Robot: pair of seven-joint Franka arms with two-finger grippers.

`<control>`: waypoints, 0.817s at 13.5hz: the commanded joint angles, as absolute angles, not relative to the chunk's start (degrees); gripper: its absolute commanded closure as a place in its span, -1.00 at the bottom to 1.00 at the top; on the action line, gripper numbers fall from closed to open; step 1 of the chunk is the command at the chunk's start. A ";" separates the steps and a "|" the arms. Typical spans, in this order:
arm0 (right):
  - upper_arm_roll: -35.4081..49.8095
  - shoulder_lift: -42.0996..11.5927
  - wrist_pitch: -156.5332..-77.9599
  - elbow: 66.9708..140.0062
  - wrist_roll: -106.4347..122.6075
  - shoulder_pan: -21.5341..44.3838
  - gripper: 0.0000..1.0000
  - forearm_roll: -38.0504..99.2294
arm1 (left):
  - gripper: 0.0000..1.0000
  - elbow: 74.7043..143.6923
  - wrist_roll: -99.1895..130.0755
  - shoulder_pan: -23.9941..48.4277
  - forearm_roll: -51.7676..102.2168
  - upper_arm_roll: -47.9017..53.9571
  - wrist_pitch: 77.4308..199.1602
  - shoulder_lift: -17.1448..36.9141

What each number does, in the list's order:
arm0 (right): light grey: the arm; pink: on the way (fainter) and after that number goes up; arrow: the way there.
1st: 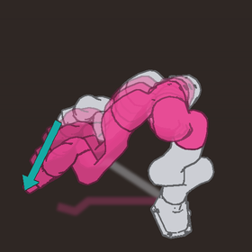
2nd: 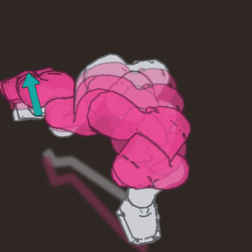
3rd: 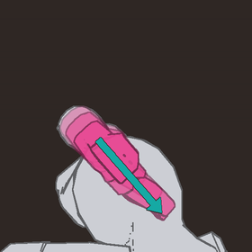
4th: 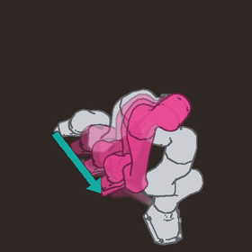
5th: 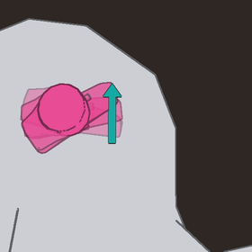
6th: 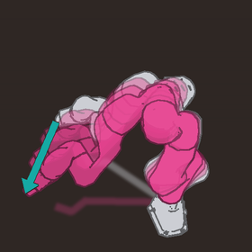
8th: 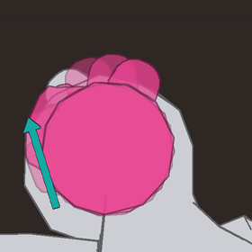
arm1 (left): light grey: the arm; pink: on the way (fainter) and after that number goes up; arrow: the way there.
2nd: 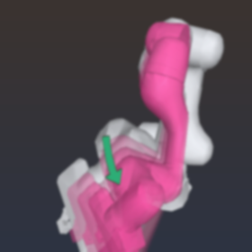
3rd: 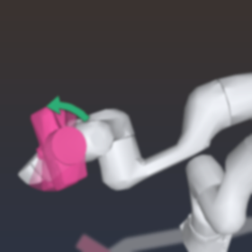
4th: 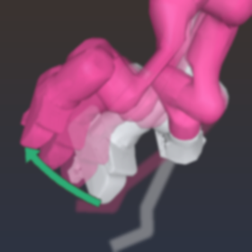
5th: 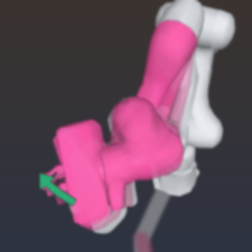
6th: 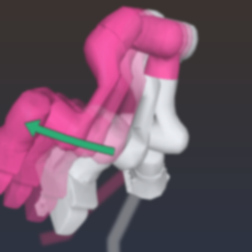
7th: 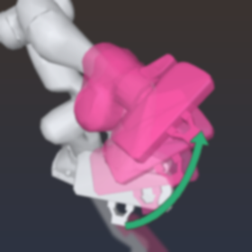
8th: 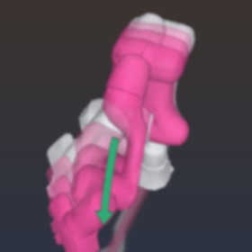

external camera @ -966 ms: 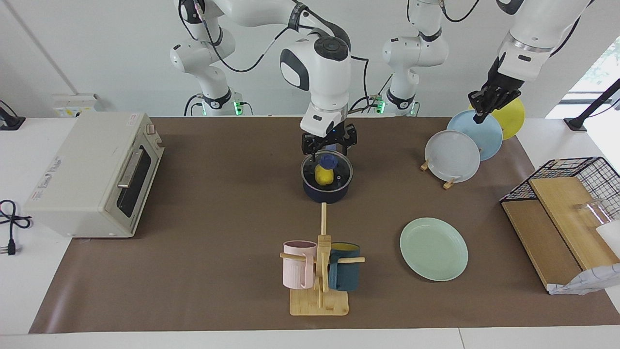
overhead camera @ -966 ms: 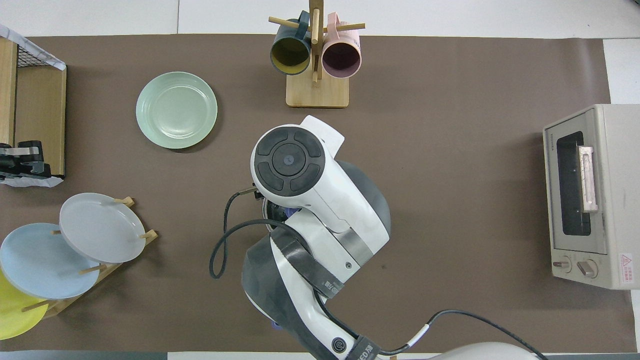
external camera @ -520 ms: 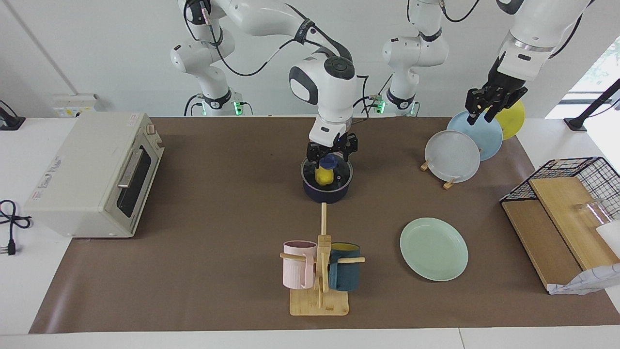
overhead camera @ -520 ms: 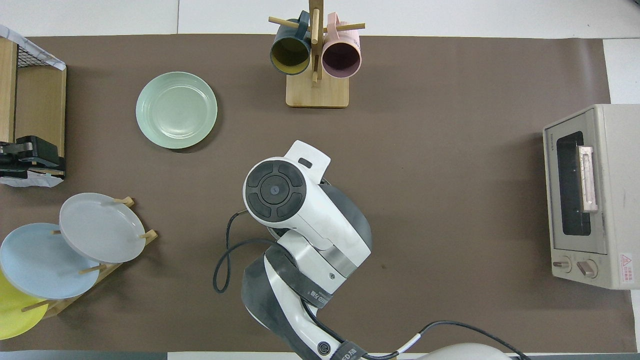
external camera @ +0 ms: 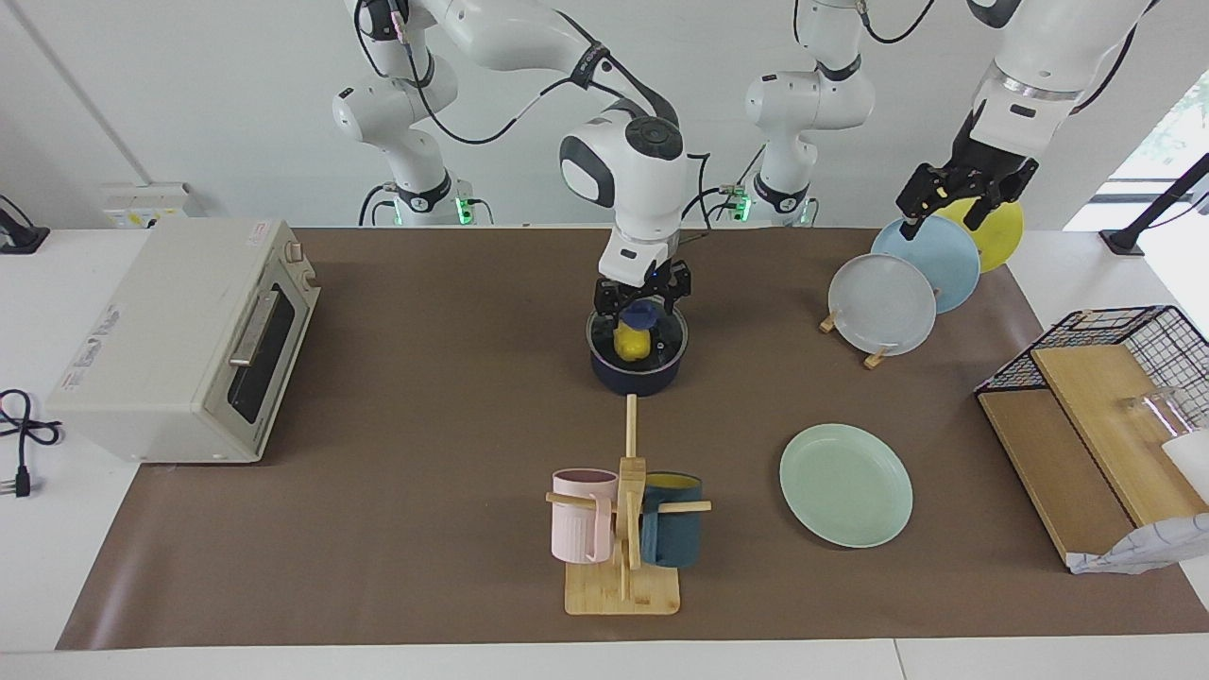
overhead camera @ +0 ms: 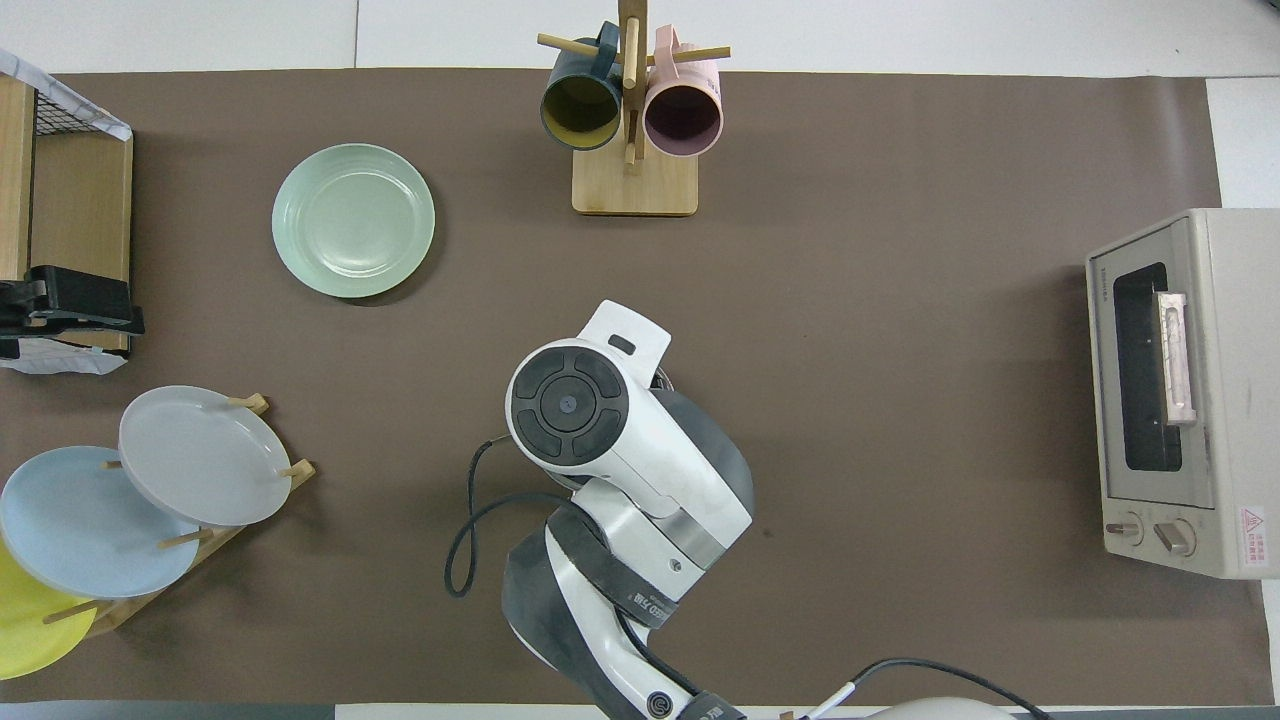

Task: Transfer potato from pot to plate
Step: 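Grasp the glass lid knob with the right gripper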

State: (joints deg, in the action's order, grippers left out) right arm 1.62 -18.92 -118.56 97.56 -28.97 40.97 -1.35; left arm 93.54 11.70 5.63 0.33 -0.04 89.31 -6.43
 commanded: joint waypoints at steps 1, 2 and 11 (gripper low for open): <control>1.76 -16.70 -120.50 100.81 -29.97 40.96 -0.83 -2.37 | -1.00 95.80 11.16 5.63 0.44 -0.26 90.44 -8.09; 1.76 -16.79 -120.50 100.81 -29.97 40.96 -0.76 -2.46 | -1.00 95.80 11.16 5.63 0.44 -0.26 90.35 -8.09; 1.76 -16.79 -121.38 100.81 -29.97 40.96 -0.30 -2.37 | -1.00 95.80 10.99 5.62 0.44 -0.26 91.23 -8.00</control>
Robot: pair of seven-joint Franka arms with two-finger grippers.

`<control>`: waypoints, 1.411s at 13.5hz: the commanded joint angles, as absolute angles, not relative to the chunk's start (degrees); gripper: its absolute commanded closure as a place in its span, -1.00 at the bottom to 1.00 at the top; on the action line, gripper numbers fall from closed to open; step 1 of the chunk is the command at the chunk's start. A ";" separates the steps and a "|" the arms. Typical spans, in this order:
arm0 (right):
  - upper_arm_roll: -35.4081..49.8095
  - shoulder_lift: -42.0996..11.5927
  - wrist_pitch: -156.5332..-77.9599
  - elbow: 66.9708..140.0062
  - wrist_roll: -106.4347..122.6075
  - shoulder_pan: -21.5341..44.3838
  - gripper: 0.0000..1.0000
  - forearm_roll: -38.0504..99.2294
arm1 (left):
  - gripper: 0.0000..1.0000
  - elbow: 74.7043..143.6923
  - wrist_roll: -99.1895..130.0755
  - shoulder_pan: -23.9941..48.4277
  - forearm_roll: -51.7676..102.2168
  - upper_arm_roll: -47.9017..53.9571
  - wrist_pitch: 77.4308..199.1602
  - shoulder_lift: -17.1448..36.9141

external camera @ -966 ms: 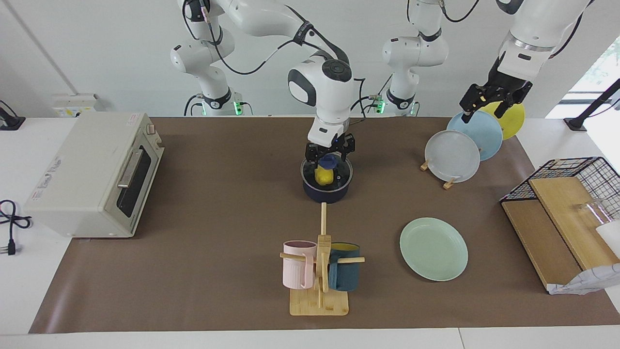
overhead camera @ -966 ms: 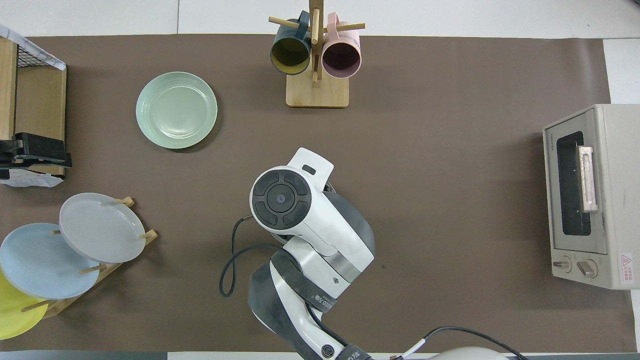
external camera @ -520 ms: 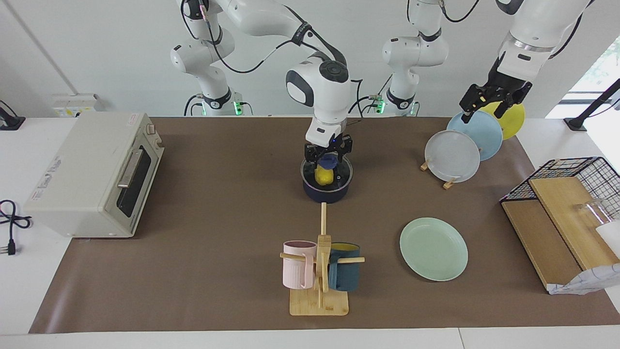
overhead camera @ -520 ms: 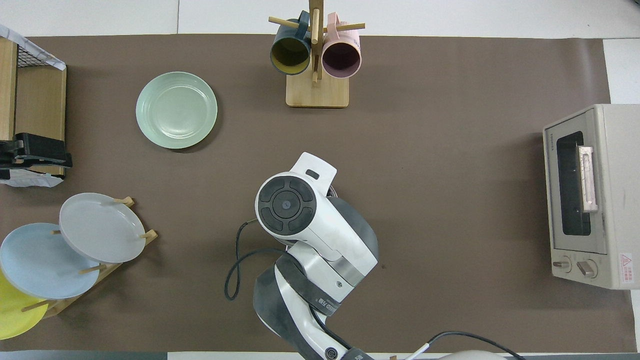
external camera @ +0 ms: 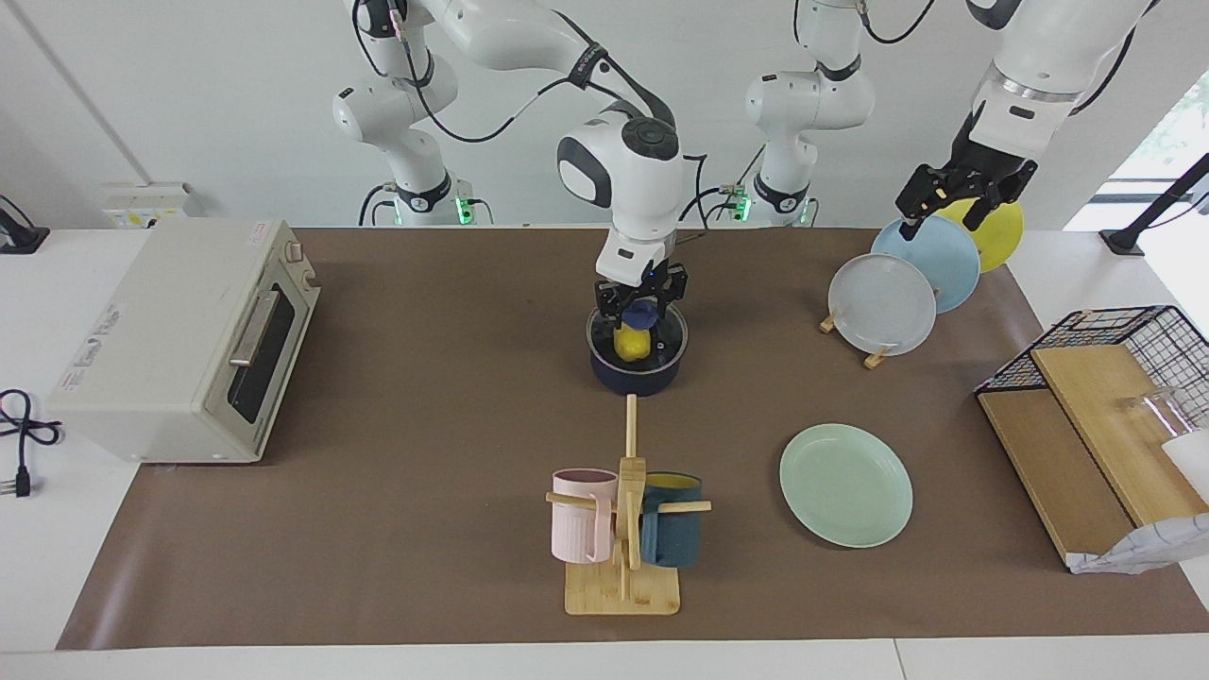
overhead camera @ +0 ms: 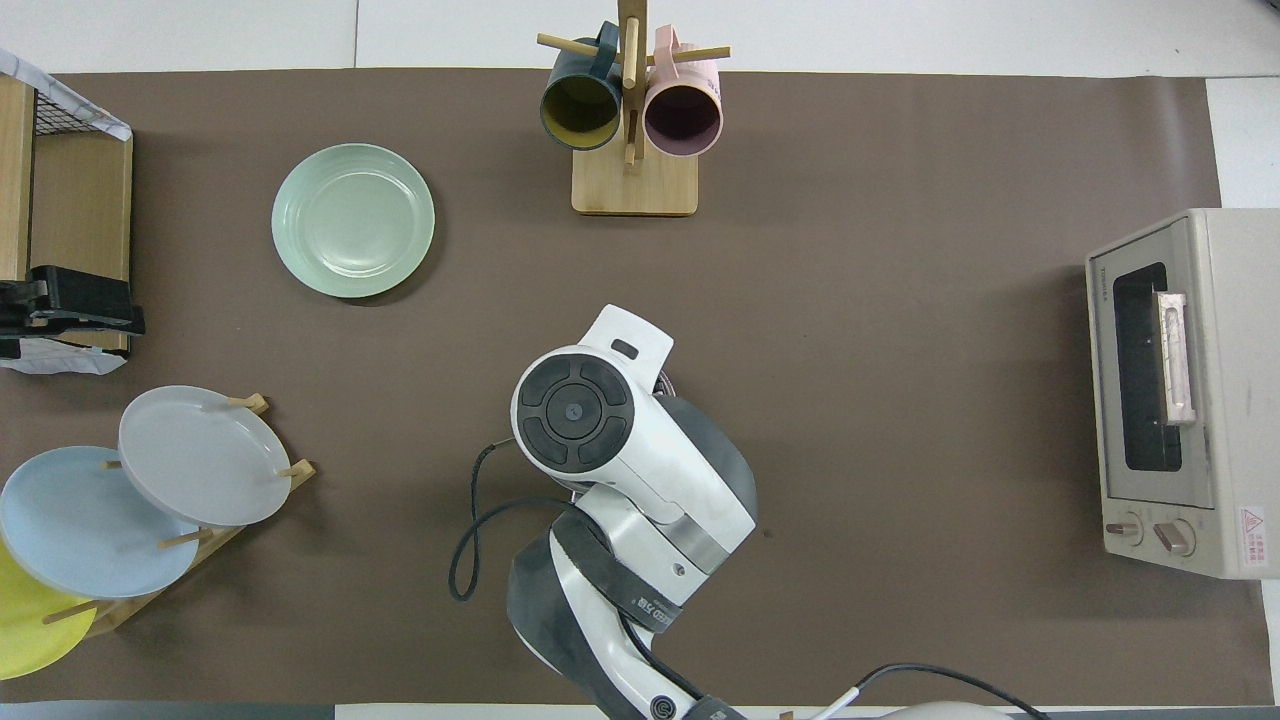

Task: Transfer potato from pot to plate
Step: 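Grasp the glass lid knob with the right gripper, then lift the glass lid up off the saucepan with the right gripper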

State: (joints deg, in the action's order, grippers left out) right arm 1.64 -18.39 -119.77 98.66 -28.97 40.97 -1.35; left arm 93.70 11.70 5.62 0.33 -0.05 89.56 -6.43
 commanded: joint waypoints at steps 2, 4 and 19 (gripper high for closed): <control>1.84 -16.79 -121.29 100.72 -29.97 40.96 -0.11 -2.37 | -1.00 95.98 11.34 5.80 0.44 -0.26 91.58 -8.09; 1.85 -16.87 -120.94 100.11 -29.88 40.96 -0.04 -2.37 | -1.00 96.06 11.34 5.98 0.44 -0.26 92.28 -8.09; 1.67 -14.50 -107.31 93.51 2.86 17.08 -0.03 -1.23 | -1.00 103.51 28.44 25.64 4.38 0.09 100.07 -7.56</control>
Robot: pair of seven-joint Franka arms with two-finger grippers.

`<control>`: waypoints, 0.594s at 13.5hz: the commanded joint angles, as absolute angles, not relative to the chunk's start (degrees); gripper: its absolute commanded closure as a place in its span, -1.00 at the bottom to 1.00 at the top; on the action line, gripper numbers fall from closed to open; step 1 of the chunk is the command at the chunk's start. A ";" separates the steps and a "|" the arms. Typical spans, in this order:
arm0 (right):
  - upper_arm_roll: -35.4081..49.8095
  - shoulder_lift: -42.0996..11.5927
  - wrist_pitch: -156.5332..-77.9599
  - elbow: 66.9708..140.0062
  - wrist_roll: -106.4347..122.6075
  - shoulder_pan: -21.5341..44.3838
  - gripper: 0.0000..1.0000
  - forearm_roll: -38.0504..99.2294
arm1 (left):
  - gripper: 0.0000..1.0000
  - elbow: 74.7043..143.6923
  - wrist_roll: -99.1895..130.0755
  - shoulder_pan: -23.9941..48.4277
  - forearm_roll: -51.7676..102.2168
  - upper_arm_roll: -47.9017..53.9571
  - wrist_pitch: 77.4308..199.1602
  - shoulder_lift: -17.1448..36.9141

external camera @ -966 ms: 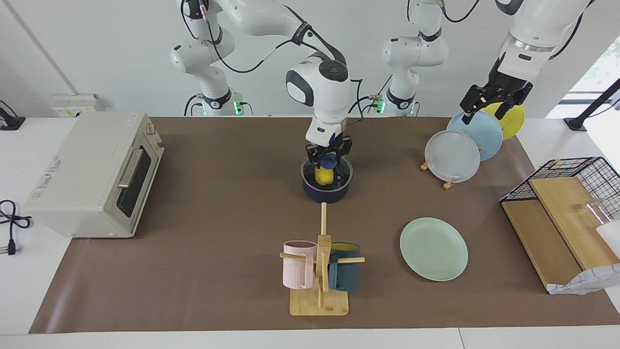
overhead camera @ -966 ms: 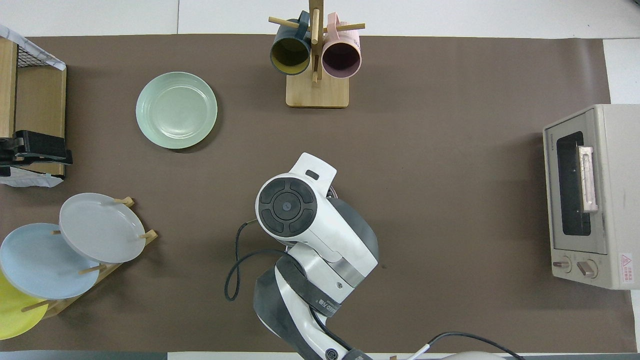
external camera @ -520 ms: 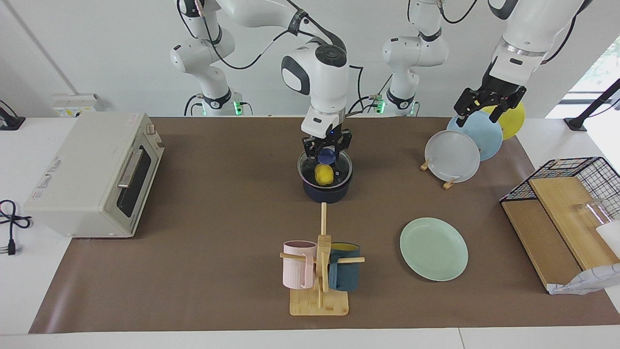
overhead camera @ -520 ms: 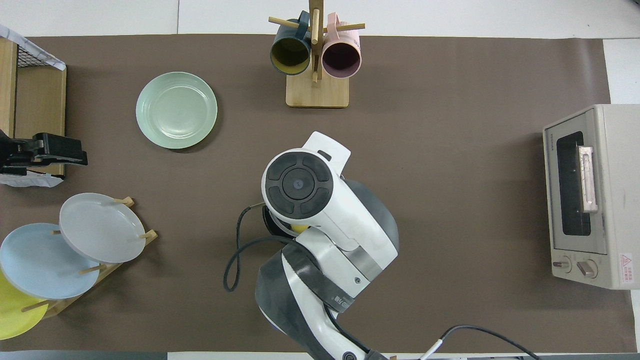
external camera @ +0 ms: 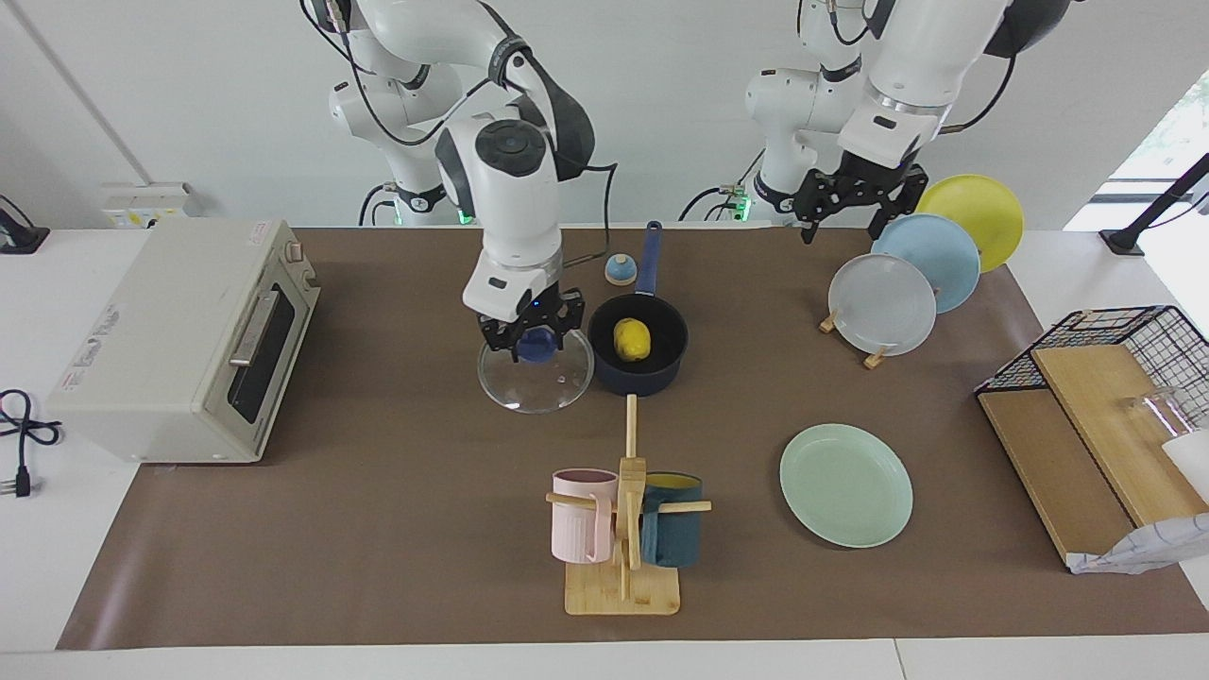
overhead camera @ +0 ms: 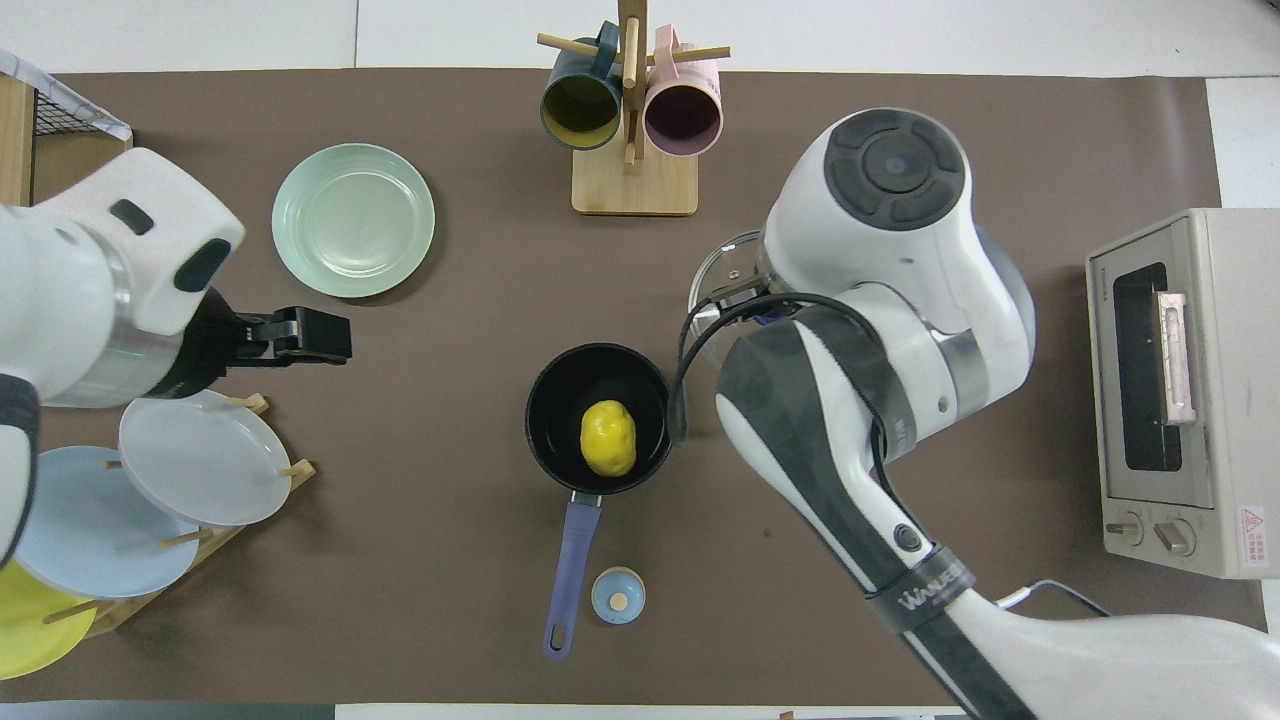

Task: Transfer potato from pot to plate
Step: 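Carry the lid aside with the right gripper while the left gripper reaches the potato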

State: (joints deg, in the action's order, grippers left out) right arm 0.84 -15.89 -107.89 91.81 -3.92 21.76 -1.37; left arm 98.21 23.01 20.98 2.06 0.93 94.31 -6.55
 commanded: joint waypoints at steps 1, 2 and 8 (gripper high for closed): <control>1.67 -14.33 -107.66 94.47 6.90 14.18 -0.03 -1.23 | -1.00 106.67 31.26 28.88 5.35 0.09 104.89 -6.86; 1.67 -13.63 -108.10 96.14 11.21 11.63 -0.03 -1.23 | -1.00 108.87 34.33 31.96 5.45 0.09 110.07 -4.94; 1.67 -7.40 -125.55 116.85 26.44 0.45 -0.05 -1.23 | -0.98 109.07 35.86 38.67 5.89 -0.09 119.97 8.44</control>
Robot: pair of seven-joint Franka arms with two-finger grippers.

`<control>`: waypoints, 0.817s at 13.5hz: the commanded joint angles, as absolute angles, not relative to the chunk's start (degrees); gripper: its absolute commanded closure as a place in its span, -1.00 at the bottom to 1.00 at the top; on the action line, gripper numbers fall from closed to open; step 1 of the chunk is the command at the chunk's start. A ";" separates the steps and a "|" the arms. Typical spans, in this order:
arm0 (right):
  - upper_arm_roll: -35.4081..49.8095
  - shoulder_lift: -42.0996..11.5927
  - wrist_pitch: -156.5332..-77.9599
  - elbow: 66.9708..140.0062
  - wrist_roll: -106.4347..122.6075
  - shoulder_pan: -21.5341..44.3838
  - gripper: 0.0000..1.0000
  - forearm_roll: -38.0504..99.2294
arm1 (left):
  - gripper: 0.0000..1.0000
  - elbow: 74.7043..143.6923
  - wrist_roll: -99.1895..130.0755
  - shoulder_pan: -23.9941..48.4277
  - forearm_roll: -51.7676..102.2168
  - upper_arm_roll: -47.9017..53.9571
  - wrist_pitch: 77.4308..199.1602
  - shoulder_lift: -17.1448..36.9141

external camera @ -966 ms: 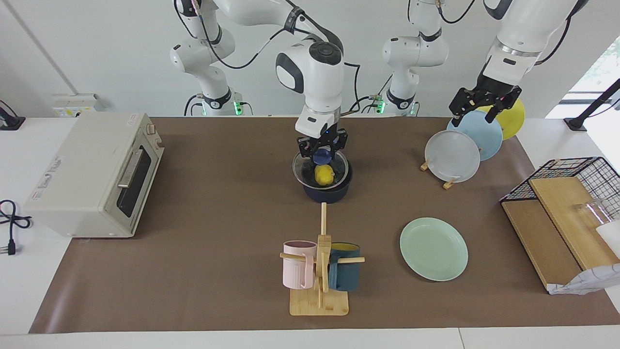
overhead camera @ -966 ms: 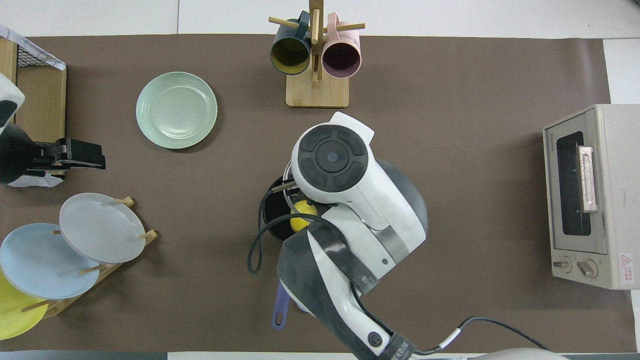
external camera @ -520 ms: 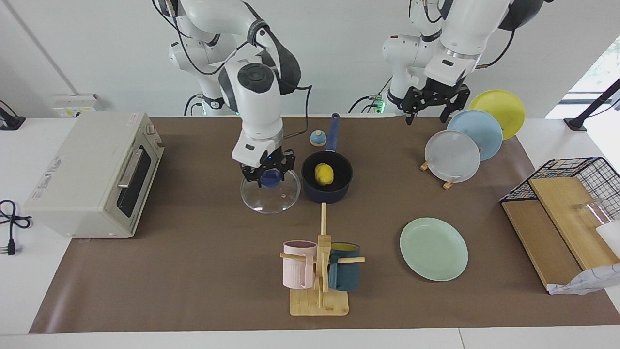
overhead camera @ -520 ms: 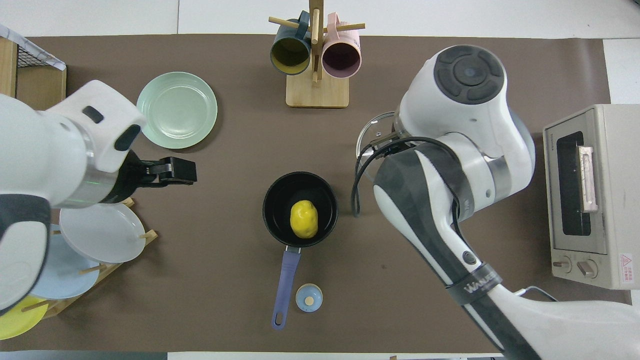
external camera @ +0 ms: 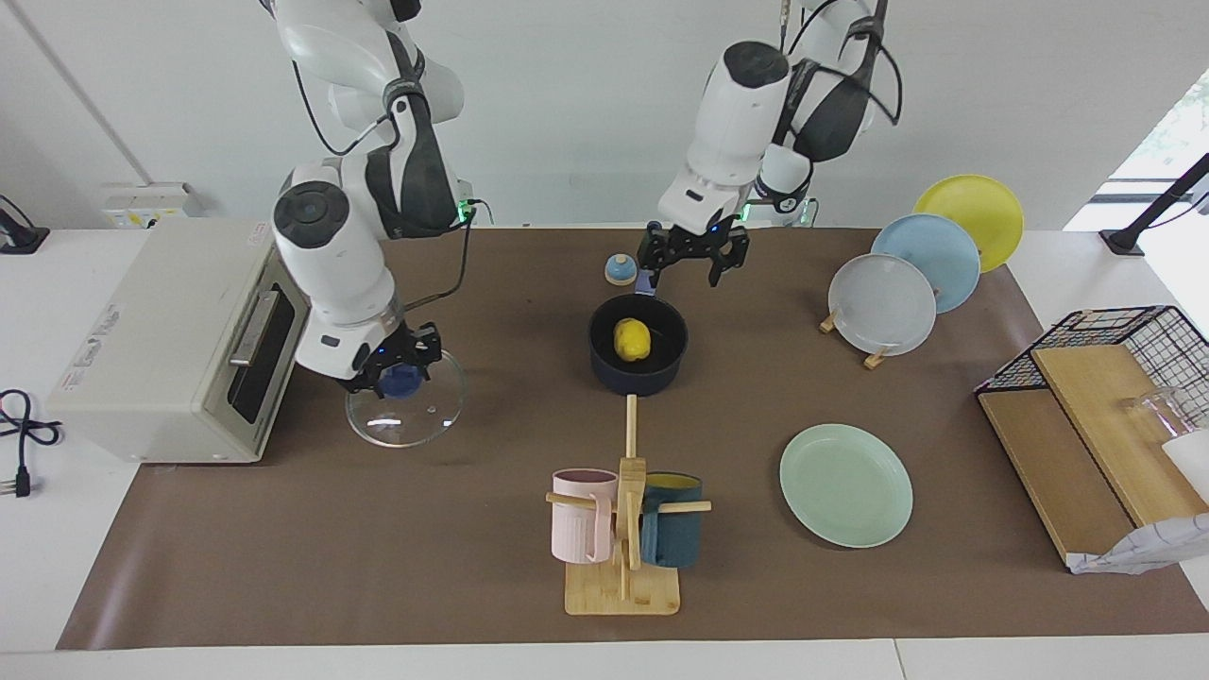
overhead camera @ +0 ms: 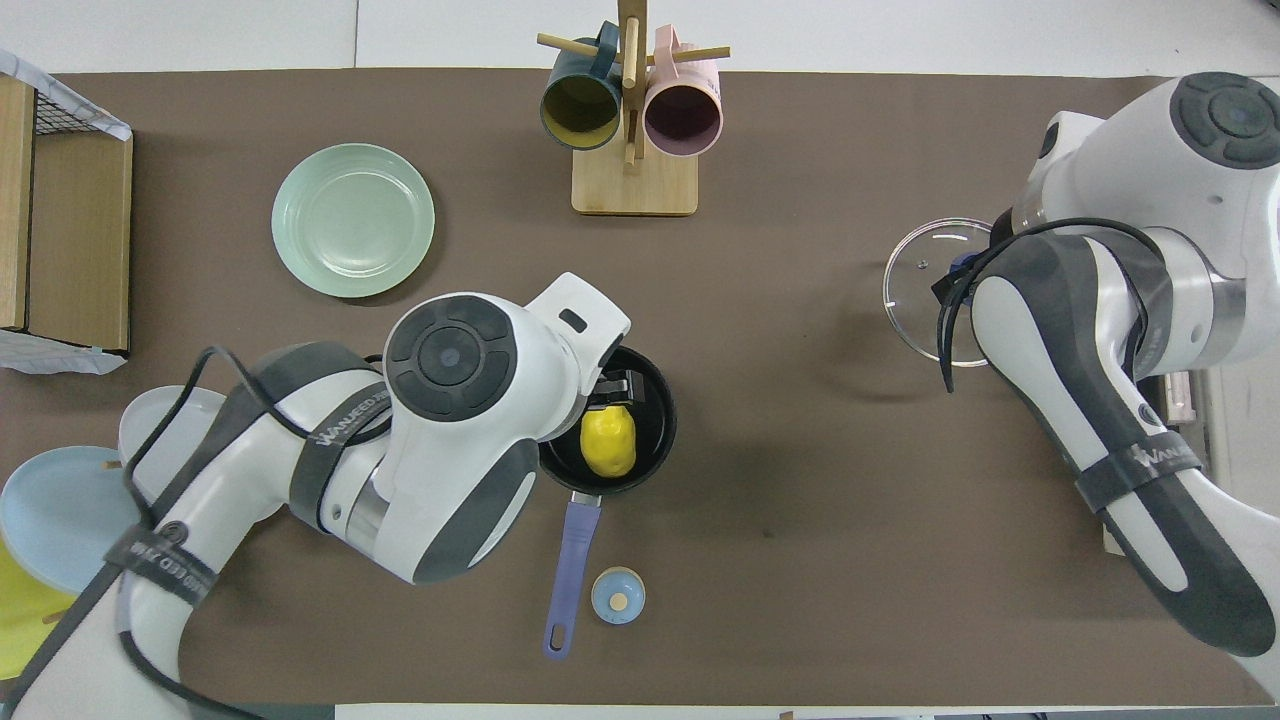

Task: Transfer potato from pot to plate
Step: 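Carry the lid aside with the right gripper while the left gripper reaches the potato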

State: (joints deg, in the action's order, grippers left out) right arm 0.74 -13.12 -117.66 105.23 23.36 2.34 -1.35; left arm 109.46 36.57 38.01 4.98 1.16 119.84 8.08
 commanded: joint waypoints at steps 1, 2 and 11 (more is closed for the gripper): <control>1.67 -6.43 -127.34 119.59 26.80 -0.17 -0.06 -1.23 | -0.98 109.07 35.95 38.85 5.89 -0.09 120.32 8.79; 1.67 -6.16 -127.70 120.66 26.72 -0.26 -0.06 -1.14 | -0.98 109.07 35.86 39.28 5.89 -0.09 120.58 9.40; 1.67 -4.31 -136.23 129.37 26.46 -1.23 -0.32 -0.88 | -1.00 113.73 37.35 41.92 5.98 0.09 126.65 12.13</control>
